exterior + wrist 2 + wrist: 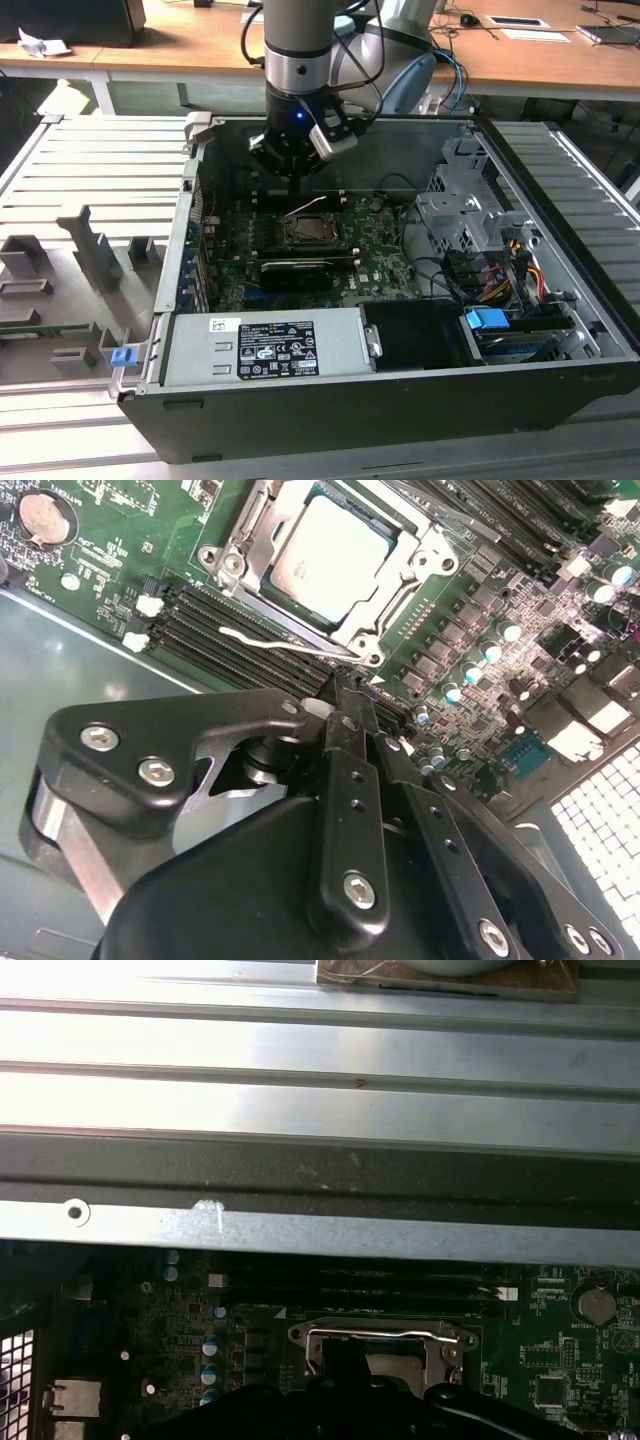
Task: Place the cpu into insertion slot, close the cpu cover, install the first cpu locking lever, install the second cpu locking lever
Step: 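Install the first cpu locking lever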
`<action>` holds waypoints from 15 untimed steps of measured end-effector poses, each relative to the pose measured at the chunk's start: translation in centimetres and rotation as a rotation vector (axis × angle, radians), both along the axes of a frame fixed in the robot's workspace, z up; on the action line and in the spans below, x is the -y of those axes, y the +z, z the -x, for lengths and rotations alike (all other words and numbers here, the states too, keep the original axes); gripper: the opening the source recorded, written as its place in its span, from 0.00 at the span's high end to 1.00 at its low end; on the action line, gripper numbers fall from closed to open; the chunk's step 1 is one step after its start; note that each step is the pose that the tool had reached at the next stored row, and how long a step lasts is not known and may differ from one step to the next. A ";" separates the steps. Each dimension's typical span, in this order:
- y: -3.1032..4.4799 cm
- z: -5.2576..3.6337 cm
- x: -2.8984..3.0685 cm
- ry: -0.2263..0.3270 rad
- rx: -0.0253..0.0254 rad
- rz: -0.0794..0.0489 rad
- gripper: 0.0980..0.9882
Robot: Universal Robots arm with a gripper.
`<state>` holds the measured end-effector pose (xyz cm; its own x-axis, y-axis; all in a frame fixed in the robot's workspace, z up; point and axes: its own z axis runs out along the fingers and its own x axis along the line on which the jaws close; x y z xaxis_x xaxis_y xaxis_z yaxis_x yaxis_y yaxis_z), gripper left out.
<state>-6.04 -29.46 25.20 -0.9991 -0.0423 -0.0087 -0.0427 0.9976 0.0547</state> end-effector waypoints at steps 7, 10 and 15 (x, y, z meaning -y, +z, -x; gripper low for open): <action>-0.08 -0.16 -0.01 -0.001 0.0000 0.000 0.99; -0.22 -0.25 0.00 -0.002 0.0000 0.000 0.99; -0.31 -0.27 0.00 -0.002 0.0000 0.000 0.99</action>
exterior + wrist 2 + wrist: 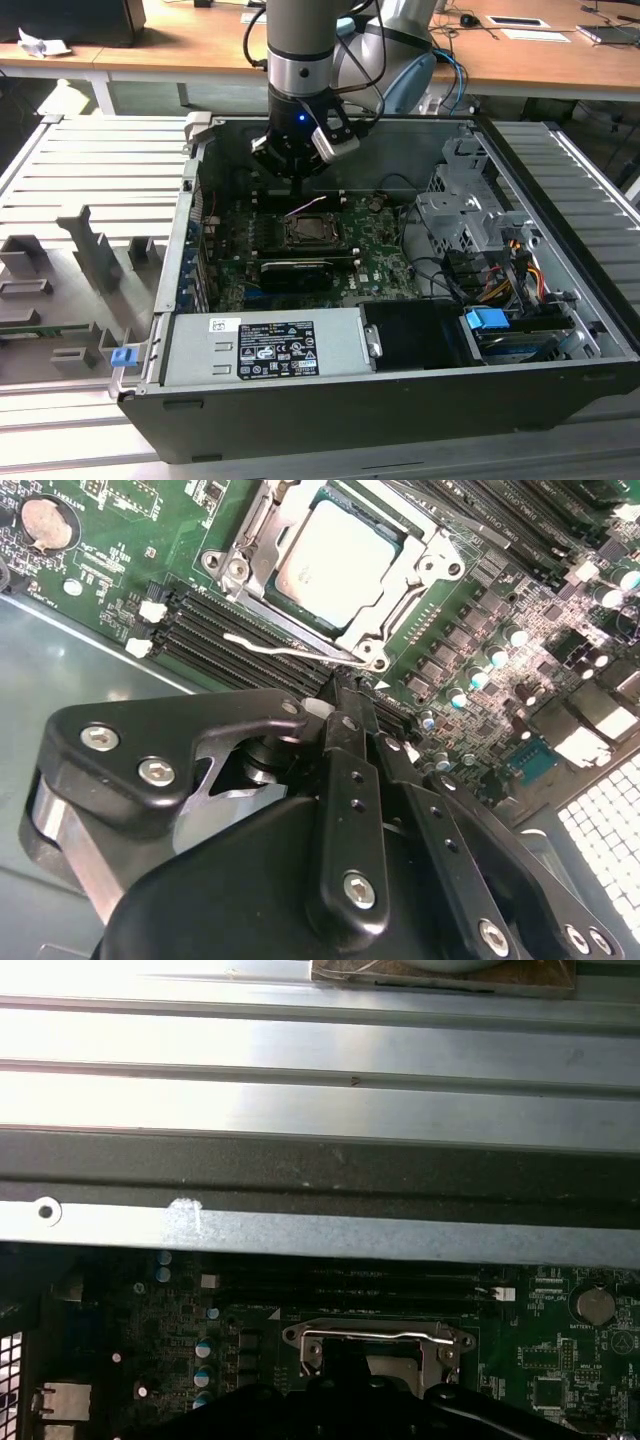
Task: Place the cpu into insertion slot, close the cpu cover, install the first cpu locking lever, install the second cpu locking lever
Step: 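Install the first cpu locking lever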
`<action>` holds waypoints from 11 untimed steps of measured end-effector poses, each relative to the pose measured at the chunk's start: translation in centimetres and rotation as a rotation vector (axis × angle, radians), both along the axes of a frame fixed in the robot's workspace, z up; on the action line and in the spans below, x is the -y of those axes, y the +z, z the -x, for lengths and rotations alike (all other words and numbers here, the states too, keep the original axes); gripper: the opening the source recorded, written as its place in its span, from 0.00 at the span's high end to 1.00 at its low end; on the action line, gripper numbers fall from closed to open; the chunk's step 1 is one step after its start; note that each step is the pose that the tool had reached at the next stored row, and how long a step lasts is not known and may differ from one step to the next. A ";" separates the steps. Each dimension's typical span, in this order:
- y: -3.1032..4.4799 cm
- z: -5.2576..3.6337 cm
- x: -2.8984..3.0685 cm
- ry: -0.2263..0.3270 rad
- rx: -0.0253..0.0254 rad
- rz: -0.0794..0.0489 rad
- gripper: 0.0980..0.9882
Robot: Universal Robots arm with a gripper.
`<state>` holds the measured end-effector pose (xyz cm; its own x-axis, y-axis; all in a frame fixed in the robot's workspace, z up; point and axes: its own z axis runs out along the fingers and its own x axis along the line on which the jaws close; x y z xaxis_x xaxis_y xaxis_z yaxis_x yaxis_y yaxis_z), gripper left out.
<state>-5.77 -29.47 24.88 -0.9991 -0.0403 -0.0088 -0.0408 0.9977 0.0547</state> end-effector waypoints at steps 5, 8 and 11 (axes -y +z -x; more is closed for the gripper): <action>-0.05 0.00 0.00 0.000 0.0000 -0.002 0.99; -0.08 0.00 0.00 0.000 0.0001 -0.006 0.99; -0.11 0.00 0.00 0.000 0.0000 -0.010 0.99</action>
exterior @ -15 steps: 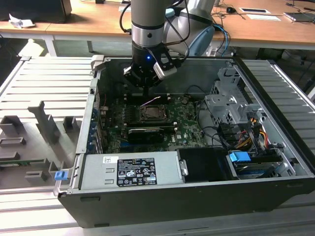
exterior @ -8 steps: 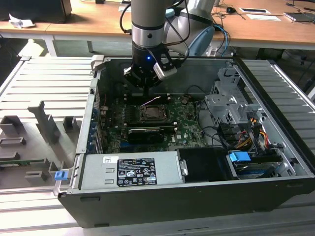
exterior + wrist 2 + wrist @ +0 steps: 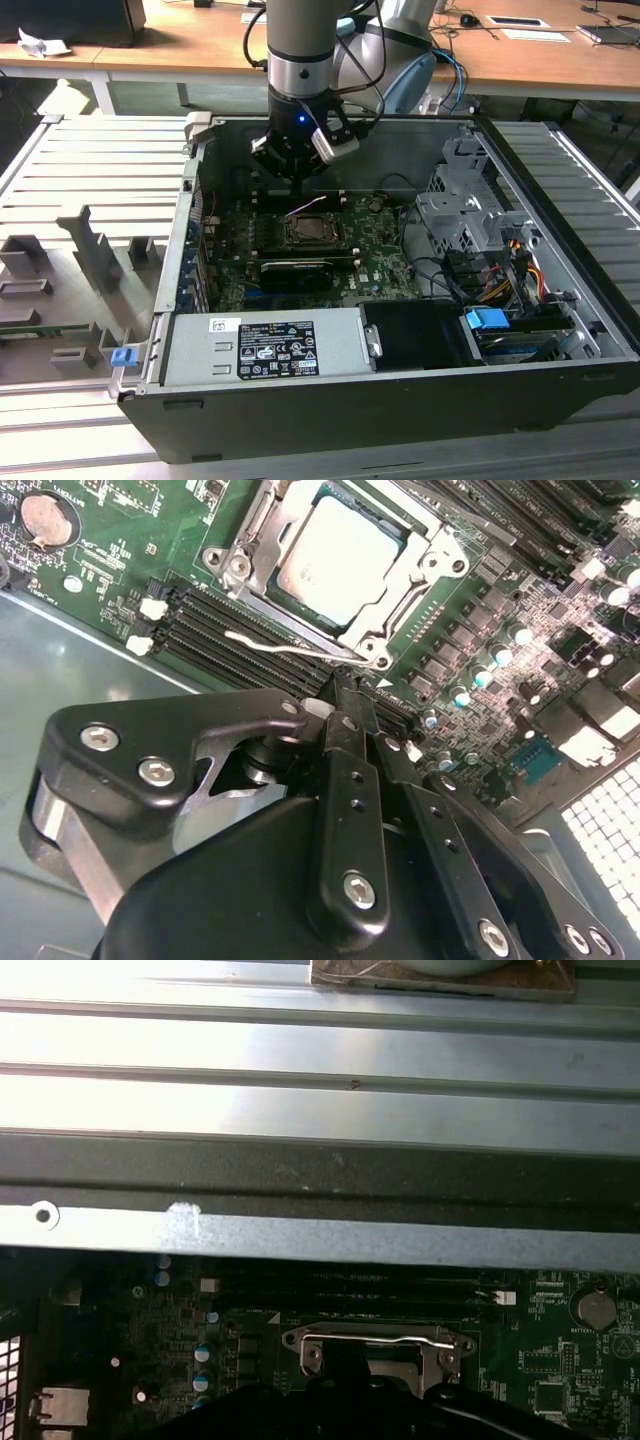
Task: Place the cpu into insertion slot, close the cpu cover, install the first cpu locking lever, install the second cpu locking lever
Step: 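Install the first cpu locking lever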
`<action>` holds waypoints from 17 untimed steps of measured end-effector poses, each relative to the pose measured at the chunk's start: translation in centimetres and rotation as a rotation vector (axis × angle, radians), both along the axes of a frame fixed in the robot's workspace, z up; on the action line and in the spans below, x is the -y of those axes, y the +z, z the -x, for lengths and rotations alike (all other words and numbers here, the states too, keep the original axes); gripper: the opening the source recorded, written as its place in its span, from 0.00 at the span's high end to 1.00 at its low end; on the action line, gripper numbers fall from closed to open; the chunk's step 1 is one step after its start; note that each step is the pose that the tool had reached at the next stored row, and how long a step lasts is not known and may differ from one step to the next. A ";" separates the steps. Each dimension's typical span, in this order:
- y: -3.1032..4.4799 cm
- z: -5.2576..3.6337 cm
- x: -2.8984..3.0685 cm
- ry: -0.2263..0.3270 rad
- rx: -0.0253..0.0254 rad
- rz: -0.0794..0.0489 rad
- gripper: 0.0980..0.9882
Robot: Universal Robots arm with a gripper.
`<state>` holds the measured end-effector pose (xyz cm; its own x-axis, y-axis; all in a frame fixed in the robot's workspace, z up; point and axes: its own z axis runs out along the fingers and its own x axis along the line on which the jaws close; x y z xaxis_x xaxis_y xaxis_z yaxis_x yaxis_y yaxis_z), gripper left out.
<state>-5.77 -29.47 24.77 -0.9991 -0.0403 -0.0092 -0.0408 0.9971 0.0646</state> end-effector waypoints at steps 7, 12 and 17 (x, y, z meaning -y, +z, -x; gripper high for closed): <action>-0.07 0.00 0.04 0.000 0.0000 -0.025 0.99; -0.42 -0.11 0.12 0.000 0.0003 -0.057 0.99; -1.28 -0.86 0.13 0.000 0.0000 -0.056 0.99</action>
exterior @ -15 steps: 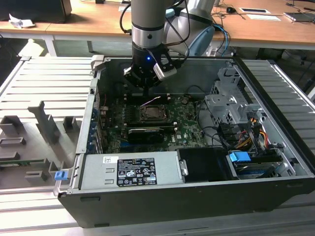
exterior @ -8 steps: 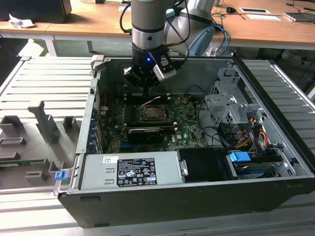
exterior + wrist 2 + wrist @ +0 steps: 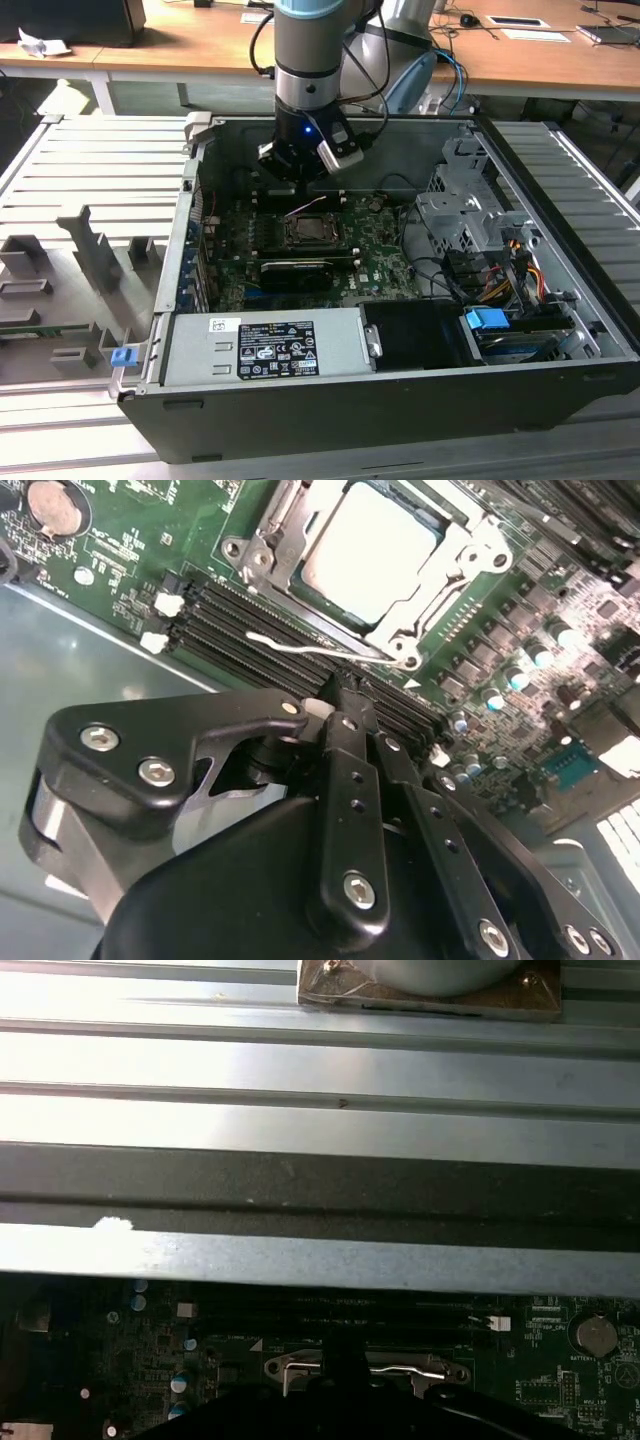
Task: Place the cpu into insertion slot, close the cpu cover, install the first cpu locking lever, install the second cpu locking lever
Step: 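Install the first cpu locking lever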
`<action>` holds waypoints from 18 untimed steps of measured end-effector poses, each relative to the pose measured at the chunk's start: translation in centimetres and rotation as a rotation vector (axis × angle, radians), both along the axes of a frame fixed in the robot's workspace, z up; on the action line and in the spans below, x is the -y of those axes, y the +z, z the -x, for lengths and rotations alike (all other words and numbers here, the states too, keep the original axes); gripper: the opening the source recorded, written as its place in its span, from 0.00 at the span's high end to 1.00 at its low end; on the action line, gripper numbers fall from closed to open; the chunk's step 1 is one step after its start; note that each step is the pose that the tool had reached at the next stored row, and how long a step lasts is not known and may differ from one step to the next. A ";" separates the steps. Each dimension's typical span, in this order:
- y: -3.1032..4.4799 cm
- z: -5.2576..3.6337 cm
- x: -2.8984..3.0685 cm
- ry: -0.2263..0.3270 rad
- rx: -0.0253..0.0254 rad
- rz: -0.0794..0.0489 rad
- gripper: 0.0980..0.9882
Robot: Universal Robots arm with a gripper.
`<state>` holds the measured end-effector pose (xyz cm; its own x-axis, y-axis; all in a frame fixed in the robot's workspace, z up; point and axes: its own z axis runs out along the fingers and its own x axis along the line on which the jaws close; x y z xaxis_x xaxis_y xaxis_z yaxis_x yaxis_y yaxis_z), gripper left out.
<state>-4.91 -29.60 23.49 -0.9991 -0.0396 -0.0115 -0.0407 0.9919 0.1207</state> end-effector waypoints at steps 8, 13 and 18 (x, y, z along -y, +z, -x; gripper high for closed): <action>-0.40 -0.42 0.00 0.000 0.0001 0.000 0.99; -0.41 -0.51 0.00 0.000 0.0000 0.000 0.99; -0.41 -0.63 0.00 0.000 0.0000 0.000 0.99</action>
